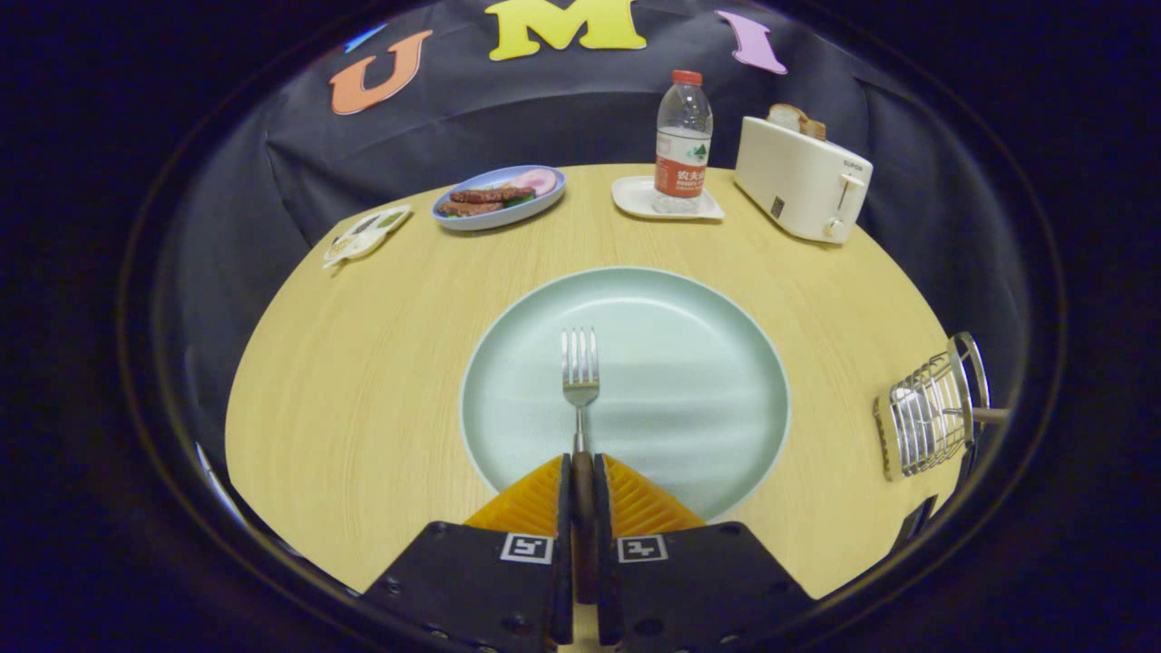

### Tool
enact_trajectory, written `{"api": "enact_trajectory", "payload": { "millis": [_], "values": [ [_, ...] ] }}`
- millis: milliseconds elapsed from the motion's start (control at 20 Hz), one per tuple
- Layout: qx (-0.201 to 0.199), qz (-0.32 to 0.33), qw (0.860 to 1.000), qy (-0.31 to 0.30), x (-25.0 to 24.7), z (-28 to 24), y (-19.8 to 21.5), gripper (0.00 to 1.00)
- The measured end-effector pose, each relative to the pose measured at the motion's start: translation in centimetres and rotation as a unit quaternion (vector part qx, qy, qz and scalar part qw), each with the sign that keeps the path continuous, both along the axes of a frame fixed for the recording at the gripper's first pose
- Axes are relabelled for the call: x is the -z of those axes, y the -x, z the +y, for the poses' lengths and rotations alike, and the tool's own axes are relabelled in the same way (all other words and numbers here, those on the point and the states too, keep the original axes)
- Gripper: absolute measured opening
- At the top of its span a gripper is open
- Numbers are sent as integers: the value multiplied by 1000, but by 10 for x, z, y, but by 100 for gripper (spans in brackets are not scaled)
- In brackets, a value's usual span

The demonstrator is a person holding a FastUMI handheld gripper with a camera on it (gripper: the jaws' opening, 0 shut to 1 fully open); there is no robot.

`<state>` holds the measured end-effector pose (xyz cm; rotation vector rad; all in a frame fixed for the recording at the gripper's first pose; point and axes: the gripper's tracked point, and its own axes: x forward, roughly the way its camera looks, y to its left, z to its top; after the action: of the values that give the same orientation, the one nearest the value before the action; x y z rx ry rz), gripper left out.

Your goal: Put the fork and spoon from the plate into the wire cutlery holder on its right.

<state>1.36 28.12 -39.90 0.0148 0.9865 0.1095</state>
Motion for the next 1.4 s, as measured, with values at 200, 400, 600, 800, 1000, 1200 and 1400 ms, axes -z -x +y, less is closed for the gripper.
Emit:
{"api": "enact_trajectory", "payload": {
  "millis": [200,400,600,800,1000,1200,1400],
  "values": [
    [-11,11,1000,4,-7,-4,-1,4],
    [-18,10,1000,7,-32,-16,-1,4],
    [-38,19,999,9,-66,-34,3,4],
    [-35,30,999,-2,-110,-72,9,4],
    [-21,25,999,-1,-159,-130,12,4],
    [-17,27,999,23,-189,-196,21,4],
    [-4,56,998,13,-199,-244,36,4]
  ]
}}
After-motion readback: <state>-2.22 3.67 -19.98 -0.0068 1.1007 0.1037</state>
